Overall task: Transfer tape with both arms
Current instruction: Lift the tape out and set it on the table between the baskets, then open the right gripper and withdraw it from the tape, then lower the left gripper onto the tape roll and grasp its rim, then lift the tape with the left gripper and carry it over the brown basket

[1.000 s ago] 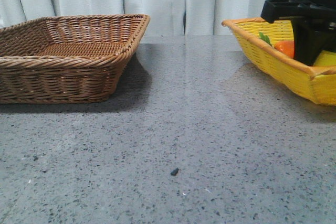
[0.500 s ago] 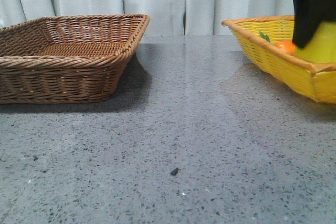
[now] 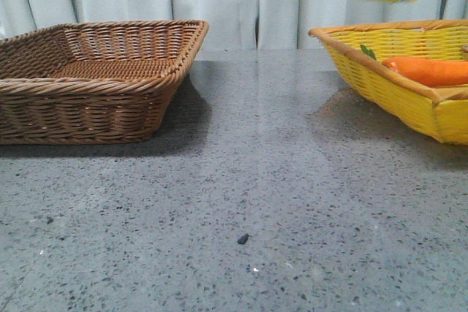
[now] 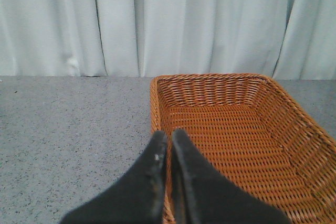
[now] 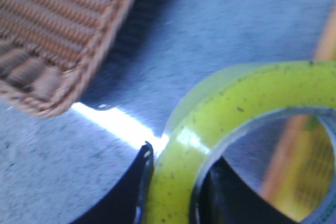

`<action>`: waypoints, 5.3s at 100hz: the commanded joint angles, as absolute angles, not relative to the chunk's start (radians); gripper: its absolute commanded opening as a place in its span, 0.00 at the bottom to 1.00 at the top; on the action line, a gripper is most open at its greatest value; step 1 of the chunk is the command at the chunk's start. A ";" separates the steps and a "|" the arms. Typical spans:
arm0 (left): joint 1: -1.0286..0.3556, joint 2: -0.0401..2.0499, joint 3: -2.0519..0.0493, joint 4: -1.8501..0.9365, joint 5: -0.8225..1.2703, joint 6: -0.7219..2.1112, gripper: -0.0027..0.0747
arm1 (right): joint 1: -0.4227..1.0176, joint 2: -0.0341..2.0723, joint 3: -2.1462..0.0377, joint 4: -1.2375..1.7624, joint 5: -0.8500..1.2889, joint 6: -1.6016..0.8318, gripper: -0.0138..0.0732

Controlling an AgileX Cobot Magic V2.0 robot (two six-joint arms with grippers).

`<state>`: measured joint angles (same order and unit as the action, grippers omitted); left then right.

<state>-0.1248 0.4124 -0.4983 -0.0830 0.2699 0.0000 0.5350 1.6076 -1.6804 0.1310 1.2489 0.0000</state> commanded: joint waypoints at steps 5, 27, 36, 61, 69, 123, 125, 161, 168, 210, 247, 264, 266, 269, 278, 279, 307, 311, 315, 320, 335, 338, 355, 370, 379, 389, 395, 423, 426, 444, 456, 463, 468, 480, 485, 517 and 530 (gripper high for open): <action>-0.122 0.427 -0.536 -0.094 0.193 0.000 0.01 | 0.598 1.608 -1.717 0.127 1.191 -0.008 0.21; -0.122 0.427 -0.536 -0.094 0.191 0.000 0.01 | 0.632 1.685 -1.717 0.103 1.192 -0.008 0.21; -0.122 0.427 -0.536 -0.094 0.191 0.000 0.01 | 0.632 1.709 -1.715 0.100 1.163 -0.008 0.21; -0.122 0.427 -0.536 -0.094 0.191 0.000 0.01 | 0.632 1.771 -1.715 0.091 1.153 0.000 0.22; -0.122 0.427 -0.536 -0.094 0.191 0.000 0.01 | 0.632 1.785 -1.715 0.089 1.168 0.000 0.22; -0.122 0.427 -0.536 -0.094 0.179 0.000 0.01 | 0.632 1.792 -1.728 0.085 1.238 0.000 0.47; -0.122 0.427 -0.536 -0.096 0.178 0.000 0.01 | 0.632 1.788 -1.733 0.085 1.245 0.000 0.47; -0.184 0.437 -0.615 -0.228 0.213 0.000 0.01 | 0.632 1.567 -1.769 0.056 1.257 0.000 0.19; -0.224 0.454 -0.636 -0.228 0.210 0.000 0.01 | 0.632 1.516 -1.769 0.050 1.257 0.000 0.08; -0.564 0.711 -0.763 -0.222 0.136 0.050 0.01 | 0.632 1.213 -1.758 0.048 1.082 0.000 0.08; -0.809 1.060 -0.935 -0.181 0.109 0.059 0.01 | 0.632 0.887 -1.494 -0.060 0.786 0.000 0.07; -0.862 1.216 -1.005 -0.169 0.071 0.059 0.01 | 0.632 0.781 -1.370 -0.065 0.787 0.000 0.07; -0.865 1.228 -1.010 -0.169 0.068 0.059 0.01 | 0.632 0.774 -1.357 -0.065 0.787 0.000 0.07; -0.871 1.250 -1.021 -0.169 0.060 0.059 0.03 | 0.632 0.761 -1.341 -0.065 0.787 0.000 0.07; -0.894 1.319 -1.057 -0.169 0.044 0.059 0.20 | 0.632 0.726 -1.298 -0.065 0.787 0.000 0.07; -0.895 1.324 -1.063 -0.169 0.044 0.059 0.23 | 0.632 0.722 -1.295 -0.065 0.787 0.000 0.07; -0.943 1.508 -1.182 -0.167 0.084 0.059 0.62 | 0.632 0.683 -1.247 -0.065 0.794 0.000 0.07; -0.943 1.534 -1.202 -0.167 0.125 0.059 0.61 | 0.632 0.683 -1.247 -0.065 0.798 0.000 0.07; -0.943 1.557 -1.227 -0.167 0.177 0.059 0.60 | 0.632 0.683 -1.247 -0.065 0.800 0.000 0.07; -0.943 1.581 -1.255 -0.167 0.233 0.059 0.59 | 0.632 0.683 -1.247 -0.065 0.802 0.000 0.07; -0.943 1.645 -1.341 -0.126 0.393 0.059 0.55 | 0.632 0.683 -1.247 -0.065 0.802 0.000 0.07; -0.941 1.656 -1.356 -0.116 0.429 0.059 0.55 | 0.632 0.683 -1.247 -0.065 0.802 0.000 0.07; -0.941 1.712 -1.430 -0.076 0.530 0.103 0.53 | 0.632 0.683 -1.247 -0.065 0.804 0.000 0.07; -0.939 1.756 -1.487 -0.008 0.599 0.117 0.53 | 0.632 0.683 -1.247 -0.065 0.814 0.000 0.07; -0.932 1.782 -1.518 0.000 0.660 0.119 0.53 | 0.632 0.683 -1.247 -0.065 0.824 0.000 0.07; -0.929 1.804 -1.540 0.005 0.700 0.119 0.53 | 0.632 0.683 -1.247 -0.065 0.833 0.000 0.07; -0.929 1.812 -1.544 0.000 0.702 0.121 0.53 | 0.632 0.683 -1.247 -0.065 0.837 0.000 0.07; -0.929 1.818 -1.548 0.000 0.704 0.123 0.40 | 0.632 0.683 -1.247 -0.065 0.843 0.000 0.07; -0.929 1.818 -1.548 0.000 0.704 0.123 0.35 | 0.632 0.683 -1.247 -0.065 0.843 0.000 0.07; -0.929 1.818 -1.548 0.000 0.704 0.123 0.10 | 0.632 0.683 -1.247 -0.065 0.843 0.000 0.07; -0.929 1.816 -1.548 0.000 0.710 0.123 0.01 | 0.632 0.683 -1.247 -0.065 0.843 0.000 0.07; -0.929 1.815 -1.550 0.000 0.710 0.123 0.01 | 0.632 0.683 -1.247 -0.065 0.843 0.000 0.07; -0.929 1.814 -1.557 0.000 0.715 0.123 0.01 | 0.632 0.683 -1.247 -0.065 0.843 0.000 0.07; -0.929 1.808 -1.597 0.000 0.754 0.123 0.01 | 0.632 0.683 -1.247 -0.065 0.843 0.000 0.07; -0.929 1.806 -1.625 0.005 0.782 0.123 0.01 | 0.632 0.683 -1.247 -0.065 0.845 0.000 0.07; -0.926 1.709 -1.775 0.103 0.864 0.123 0.01 | 0.632 0.683 -1.247 -0.065 0.853 0.000 0.07; -0.877 1.654 -1.775 0.131 0.921 0.123 0.01 | 0.632 0.683 -1.247 -0.065 0.859 0.000 0.07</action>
<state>-0.9113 1.7422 -1.7356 0.0923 0.9352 0.1203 0.6332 0.6828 -1.2265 -0.0519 0.9270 0.0000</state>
